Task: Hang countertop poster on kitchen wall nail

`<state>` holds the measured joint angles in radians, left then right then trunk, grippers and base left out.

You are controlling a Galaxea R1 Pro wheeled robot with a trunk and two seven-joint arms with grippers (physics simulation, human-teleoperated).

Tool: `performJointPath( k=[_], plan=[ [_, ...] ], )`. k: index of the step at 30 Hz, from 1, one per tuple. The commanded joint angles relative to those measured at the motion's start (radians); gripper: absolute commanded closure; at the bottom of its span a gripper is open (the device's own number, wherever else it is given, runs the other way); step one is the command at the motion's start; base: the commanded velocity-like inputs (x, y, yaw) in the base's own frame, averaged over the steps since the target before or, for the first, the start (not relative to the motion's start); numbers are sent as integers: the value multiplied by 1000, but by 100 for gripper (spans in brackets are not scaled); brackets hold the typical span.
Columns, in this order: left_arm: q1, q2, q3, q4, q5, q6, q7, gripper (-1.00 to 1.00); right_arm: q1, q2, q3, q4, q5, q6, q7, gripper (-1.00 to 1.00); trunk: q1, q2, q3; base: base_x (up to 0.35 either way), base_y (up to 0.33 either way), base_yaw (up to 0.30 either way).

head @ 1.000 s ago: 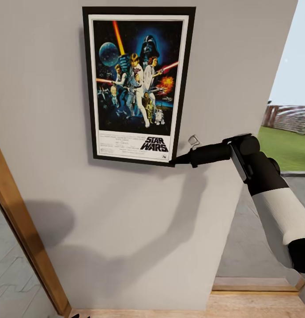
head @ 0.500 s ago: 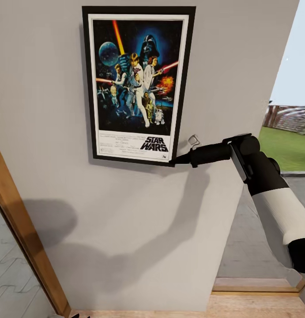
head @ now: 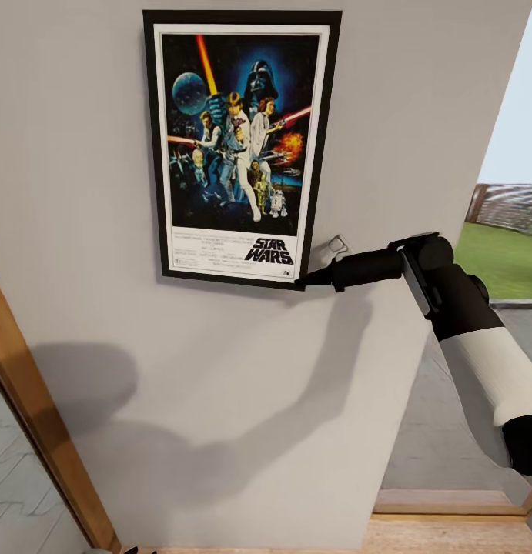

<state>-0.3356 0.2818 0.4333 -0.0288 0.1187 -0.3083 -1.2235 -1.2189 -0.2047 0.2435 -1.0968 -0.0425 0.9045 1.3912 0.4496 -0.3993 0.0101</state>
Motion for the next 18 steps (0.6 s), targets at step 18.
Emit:
performJointPath(
  k=[18],
  plan=[
    [0, 0, -8, 1, 10, -5, -2, -100, -1, -1, 2, 0, -5, 11, 0, 100, 0, -1, 0, 48, 0, 0]
  ],
)
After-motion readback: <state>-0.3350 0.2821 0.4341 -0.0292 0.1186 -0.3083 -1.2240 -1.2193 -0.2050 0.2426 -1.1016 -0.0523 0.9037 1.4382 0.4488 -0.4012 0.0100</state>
